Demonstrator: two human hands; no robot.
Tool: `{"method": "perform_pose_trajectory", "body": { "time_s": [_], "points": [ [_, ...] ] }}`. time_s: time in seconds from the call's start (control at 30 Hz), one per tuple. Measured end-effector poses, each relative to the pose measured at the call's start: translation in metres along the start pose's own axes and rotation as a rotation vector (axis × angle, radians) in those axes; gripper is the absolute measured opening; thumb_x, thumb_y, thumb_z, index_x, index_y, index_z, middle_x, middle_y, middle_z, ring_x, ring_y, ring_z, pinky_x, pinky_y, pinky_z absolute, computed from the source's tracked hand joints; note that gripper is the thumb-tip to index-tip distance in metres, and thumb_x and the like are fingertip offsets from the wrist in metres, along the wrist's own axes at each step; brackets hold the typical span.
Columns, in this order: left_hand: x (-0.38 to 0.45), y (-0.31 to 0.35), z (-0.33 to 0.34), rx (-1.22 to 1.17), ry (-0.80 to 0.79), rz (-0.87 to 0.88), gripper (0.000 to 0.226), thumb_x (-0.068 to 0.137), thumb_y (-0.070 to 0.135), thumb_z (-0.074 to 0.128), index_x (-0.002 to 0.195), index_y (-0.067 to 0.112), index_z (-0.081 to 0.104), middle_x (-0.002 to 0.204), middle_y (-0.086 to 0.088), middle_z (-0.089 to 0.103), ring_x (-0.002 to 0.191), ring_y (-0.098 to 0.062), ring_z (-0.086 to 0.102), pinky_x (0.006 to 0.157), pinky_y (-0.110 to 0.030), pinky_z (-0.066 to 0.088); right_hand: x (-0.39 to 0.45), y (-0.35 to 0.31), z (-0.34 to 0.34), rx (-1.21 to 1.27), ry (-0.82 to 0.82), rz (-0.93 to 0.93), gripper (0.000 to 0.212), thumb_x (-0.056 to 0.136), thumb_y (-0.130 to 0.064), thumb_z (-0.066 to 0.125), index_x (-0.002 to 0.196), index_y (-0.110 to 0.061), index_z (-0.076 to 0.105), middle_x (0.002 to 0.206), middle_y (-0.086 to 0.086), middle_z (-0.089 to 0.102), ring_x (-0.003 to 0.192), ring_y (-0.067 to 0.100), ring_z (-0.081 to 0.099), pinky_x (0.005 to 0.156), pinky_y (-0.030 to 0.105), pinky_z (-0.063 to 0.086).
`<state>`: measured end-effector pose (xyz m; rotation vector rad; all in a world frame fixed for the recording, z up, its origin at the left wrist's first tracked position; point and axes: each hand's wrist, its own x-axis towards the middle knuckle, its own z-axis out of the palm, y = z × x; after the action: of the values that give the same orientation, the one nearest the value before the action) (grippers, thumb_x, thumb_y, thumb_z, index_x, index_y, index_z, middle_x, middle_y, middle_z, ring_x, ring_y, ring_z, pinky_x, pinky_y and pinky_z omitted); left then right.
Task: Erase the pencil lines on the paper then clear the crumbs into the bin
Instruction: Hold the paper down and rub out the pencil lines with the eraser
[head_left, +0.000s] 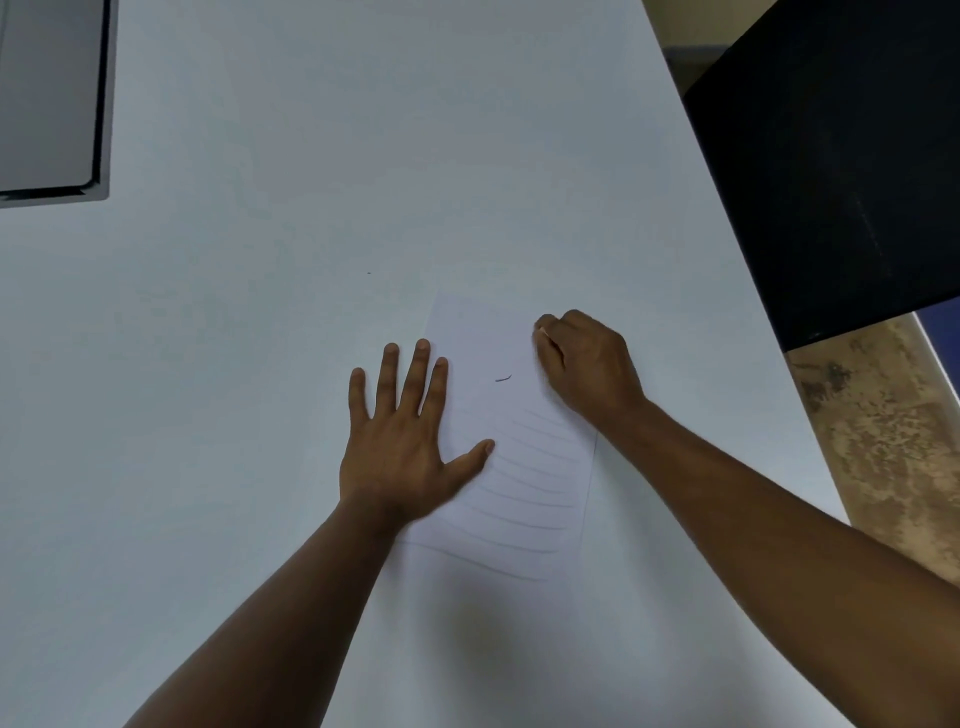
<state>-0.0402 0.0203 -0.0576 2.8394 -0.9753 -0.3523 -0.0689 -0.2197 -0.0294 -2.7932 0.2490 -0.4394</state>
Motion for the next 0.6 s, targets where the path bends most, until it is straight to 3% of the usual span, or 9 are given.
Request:
{"method": "perform_pose_trajectory", "body": {
  "time_s": [0.13, 0.27, 0.4, 0.6],
  "points": [
    [0.000, 0.000, 0.002, -0.003, 0.007, 0.009, 0.101, 0.090, 0.087, 0.016, 0.165, 0.019, 0.005, 0.172, -0.002, -0.011, 0.156, -0.028, -0.019, 0.124, -0.061, -0.003, -0.035, -0.011, -0.002, 0.112, -0.056, -0.087, 0.020, 0.099, -0.016, 0.054, 0.098, -0.007, 0.072, 0.074, 0.005, 0.059, 0.065, 0.021, 0.057, 0.060, 0.032, 0.049],
    [0.001, 0.001, 0.002, 0.005, 0.009, 0.014, 0.101, 0.091, 0.086, 0.017, 0.165, 0.018, 0.006, 0.172, -0.002, -0.011, 0.156, -0.028, -0.019, 0.124, -0.061, -0.002, -0.042, -0.001, 0.001, 0.021, -0.137, -0.237, 0.012, 0.092, -0.008, 0.060, 0.097, -0.003, 0.070, 0.074, 0.009, 0.058, 0.064, 0.028, 0.056, 0.056, 0.037, 0.050],
    [0.001, 0.002, 0.001, -0.001, -0.006, 0.019, 0.101, 0.090, 0.086, 0.017, 0.165, 0.018, 0.007, 0.172, -0.002, -0.009, 0.157, -0.028, -0.019, 0.124, -0.061, -0.002, -0.013, 0.024, -0.004, -0.074, -0.022, -0.056, 0.021, 0.097, -0.015, 0.051, 0.089, -0.004, 0.068, 0.070, 0.008, 0.052, 0.061, 0.028, 0.050, 0.053, 0.040, 0.048],
    [-0.001, -0.001, 0.002, 0.010, 0.006, 0.010, 0.098, 0.091, 0.085, 0.014, 0.165, 0.020, 0.003, 0.172, -0.002, -0.012, 0.156, -0.027, -0.020, 0.125, -0.060, -0.002, -0.045, -0.016, -0.010, 0.164, 0.005, 0.150, 0.020, 0.097, -0.020, 0.054, 0.089, -0.011, 0.070, 0.070, -0.001, 0.051, 0.064, 0.019, 0.055, 0.061, 0.027, 0.044]
  ]
}}
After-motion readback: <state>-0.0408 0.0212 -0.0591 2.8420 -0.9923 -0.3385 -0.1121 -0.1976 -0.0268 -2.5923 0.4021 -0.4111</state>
